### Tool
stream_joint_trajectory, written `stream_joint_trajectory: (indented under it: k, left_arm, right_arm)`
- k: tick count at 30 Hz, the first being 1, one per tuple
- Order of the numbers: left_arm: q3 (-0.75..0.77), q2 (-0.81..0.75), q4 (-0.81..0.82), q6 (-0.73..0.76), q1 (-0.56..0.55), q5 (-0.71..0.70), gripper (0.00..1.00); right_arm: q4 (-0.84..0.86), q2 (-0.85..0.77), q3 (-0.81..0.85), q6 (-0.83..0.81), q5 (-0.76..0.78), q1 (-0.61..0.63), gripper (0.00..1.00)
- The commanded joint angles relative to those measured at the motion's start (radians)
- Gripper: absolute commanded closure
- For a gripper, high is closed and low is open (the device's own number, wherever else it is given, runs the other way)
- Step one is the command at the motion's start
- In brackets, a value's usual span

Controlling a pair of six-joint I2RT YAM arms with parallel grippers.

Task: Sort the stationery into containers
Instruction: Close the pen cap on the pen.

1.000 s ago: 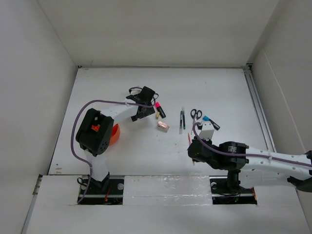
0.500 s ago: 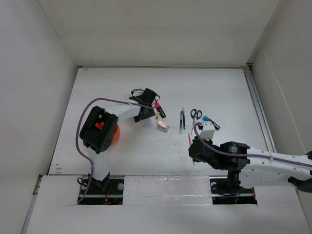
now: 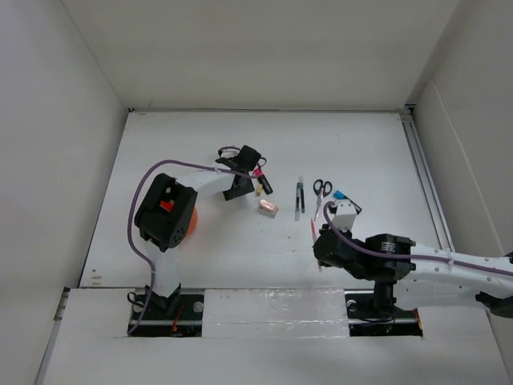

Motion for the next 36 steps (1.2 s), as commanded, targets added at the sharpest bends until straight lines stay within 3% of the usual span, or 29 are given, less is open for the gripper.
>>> stream_joint_trajectory:
  k: [1, 5, 8, 11, 14, 19, 22, 24, 36]
  left_arm:
    - [0.021, 0.055, -0.098, -0.016, -0.018, 0.000, 0.55]
    - [0.021, 0.075, -0.098, -0.026, -0.018, 0.000, 0.57]
    - [0.010, 0.075, -0.098, -0.038, -0.018, 0.000, 0.62]
    - [0.010, 0.085, -0.098, -0.038, -0.018, 0.000, 0.74]
    - [0.010, 0.107, -0.098, -0.038, -0.018, 0.009, 0.77]
    - [-0.010, 0.118, -0.089, -0.038, -0.018, 0.029, 0.77]
    - [-0.019, 0.118, -0.089, -0.038, -0.018, 0.029, 0.65]
    - [-0.028, 0.106, -0.080, -0.038, -0.018, 0.038, 0.64]
    - [-0.039, 0.085, -0.090, -0.076, -0.068, 0.029, 0.65]
  right_arm:
    - [0.022, -0.034, -0.002, -0.007, 0.014, 0.003, 1.00]
    - [0.022, -0.044, -0.002, -0.007, 0.014, 0.003, 1.00]
    - [0.031, -0.044, -0.002, -0.007, 0.014, 0.012, 1.00]
    - [0.031, -0.054, -0.011, -0.007, 0.014, 0.012, 1.00]
    - [0.031, -0.063, -0.011, -0.007, 0.014, 0.012, 1.00]
    - [0.031, -0.072, -0.011, -0.007, 0.014, 0.012, 1.00]
    - [0.040, -0.081, -0.011, -0.016, 0.014, 0.012, 1.00]
    - [0.040, -0.081, -0.011, -0.016, 0.014, 0.012, 1.00]
    - [0.040, -0.081, -0.011, -0.016, 0.014, 0.021, 1.00]
